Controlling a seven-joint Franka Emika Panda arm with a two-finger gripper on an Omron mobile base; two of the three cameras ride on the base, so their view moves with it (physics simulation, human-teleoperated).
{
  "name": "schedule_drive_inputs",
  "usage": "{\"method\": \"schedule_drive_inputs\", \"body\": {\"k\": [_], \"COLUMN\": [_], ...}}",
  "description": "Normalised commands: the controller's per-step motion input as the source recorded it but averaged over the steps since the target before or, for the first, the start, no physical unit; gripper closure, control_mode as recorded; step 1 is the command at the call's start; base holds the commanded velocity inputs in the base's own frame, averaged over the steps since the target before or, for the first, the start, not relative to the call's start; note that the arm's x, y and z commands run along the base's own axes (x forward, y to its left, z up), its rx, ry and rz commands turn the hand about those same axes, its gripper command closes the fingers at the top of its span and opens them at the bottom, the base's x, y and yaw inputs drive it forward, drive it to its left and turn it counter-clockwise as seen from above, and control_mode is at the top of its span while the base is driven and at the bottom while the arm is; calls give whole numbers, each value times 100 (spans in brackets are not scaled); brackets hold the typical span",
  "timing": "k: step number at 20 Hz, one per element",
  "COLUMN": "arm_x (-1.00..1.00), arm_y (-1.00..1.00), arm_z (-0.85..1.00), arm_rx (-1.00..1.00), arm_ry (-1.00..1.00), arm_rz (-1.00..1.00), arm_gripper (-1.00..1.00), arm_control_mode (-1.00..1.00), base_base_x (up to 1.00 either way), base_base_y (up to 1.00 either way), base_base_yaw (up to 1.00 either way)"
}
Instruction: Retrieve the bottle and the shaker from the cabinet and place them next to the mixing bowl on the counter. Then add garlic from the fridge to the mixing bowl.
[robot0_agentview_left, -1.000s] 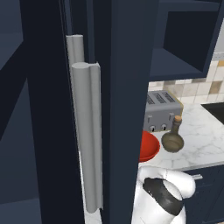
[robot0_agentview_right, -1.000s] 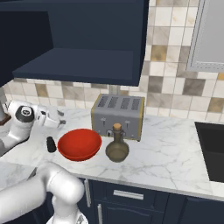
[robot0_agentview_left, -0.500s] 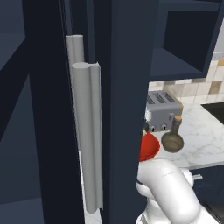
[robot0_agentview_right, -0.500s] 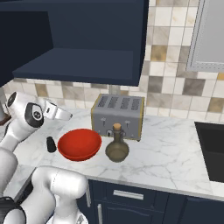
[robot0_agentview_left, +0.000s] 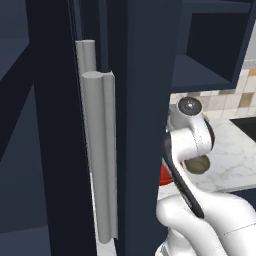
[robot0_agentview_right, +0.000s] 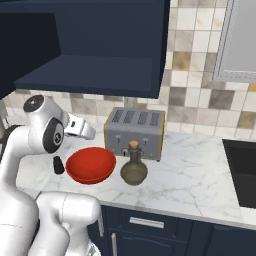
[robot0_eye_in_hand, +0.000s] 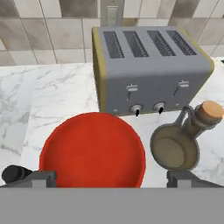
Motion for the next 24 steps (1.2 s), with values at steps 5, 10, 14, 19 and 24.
{"method": "schedule_drive_inputs", "body": {"k": [5,10,14,19,24], "arm_x": [-74,-57,-60,-52,-46], "arm_y": [-49,-37,-18,-21,-29], "arm_z": [43,74,77,49,2], "arm_rx": [10,3,2,0,1], "arm_ry": [1,0,0,-2,-5], "arm_rz": [6,0,0,0,-1], "arm_gripper": [-100,-100,-100,-100,-100], "arm_control_mode": [-100,-100,-100,-100,-100], "base_base_x": [0,0,0,0,0], "base_base_y": [0,0,0,0,0], "base_base_yaw": [0,0,0,0,0]}}
